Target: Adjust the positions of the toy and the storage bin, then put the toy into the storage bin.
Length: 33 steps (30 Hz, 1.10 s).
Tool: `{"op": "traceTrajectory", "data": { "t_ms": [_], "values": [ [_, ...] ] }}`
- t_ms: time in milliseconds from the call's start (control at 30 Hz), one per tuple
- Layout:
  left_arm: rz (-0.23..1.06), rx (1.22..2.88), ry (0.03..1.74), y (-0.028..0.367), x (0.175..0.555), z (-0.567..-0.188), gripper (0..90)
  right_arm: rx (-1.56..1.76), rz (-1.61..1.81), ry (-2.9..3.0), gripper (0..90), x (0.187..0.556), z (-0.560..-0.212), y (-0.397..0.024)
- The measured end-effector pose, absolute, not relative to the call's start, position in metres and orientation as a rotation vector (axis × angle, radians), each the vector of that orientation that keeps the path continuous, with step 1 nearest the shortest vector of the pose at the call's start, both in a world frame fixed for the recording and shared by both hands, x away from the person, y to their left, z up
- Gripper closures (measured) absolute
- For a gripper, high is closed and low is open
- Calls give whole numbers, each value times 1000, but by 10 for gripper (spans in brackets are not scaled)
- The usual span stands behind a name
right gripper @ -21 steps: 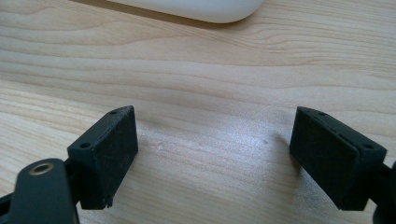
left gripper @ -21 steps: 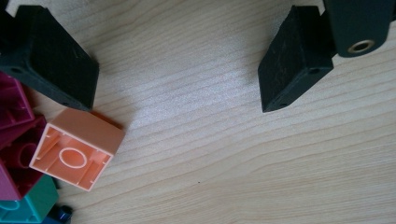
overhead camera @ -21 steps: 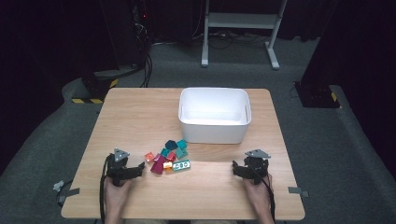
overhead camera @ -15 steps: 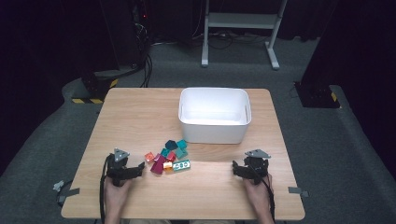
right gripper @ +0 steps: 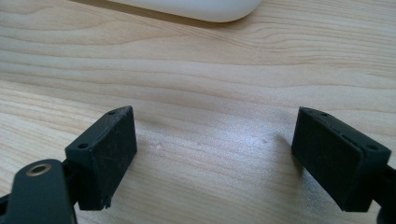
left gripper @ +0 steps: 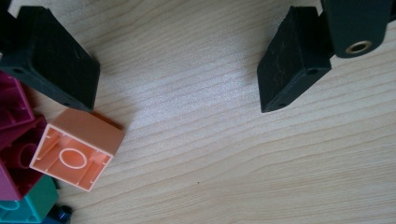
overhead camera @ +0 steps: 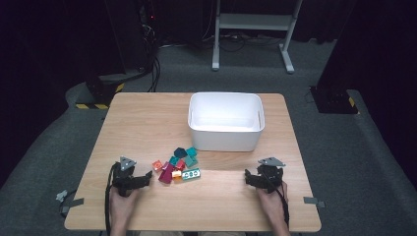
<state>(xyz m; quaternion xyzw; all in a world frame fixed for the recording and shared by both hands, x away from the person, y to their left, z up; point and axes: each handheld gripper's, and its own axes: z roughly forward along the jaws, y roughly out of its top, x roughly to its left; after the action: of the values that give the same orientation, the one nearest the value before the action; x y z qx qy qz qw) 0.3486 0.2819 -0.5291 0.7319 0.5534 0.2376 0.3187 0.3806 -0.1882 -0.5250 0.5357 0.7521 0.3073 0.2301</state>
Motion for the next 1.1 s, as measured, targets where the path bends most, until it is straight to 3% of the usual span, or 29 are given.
{"op": "traceTrajectory", "data": {
  "t_ms": [333,500,800,1100],
  "values": [
    [626,1926,1458,282,348,-529,138,1450,863,2097,161,379,-525,-191],
    [628,1922,1461,282,348,-529,144,1429,941,2112,240,378,-524,-192],
    [629,1920,1463,282,348,-529,144,1330,1029,2172,249,370,-517,-179],
    [629,1920,1464,282,348,-529,145,1228,1105,2234,370,363,-511,-157]
  ]
}}
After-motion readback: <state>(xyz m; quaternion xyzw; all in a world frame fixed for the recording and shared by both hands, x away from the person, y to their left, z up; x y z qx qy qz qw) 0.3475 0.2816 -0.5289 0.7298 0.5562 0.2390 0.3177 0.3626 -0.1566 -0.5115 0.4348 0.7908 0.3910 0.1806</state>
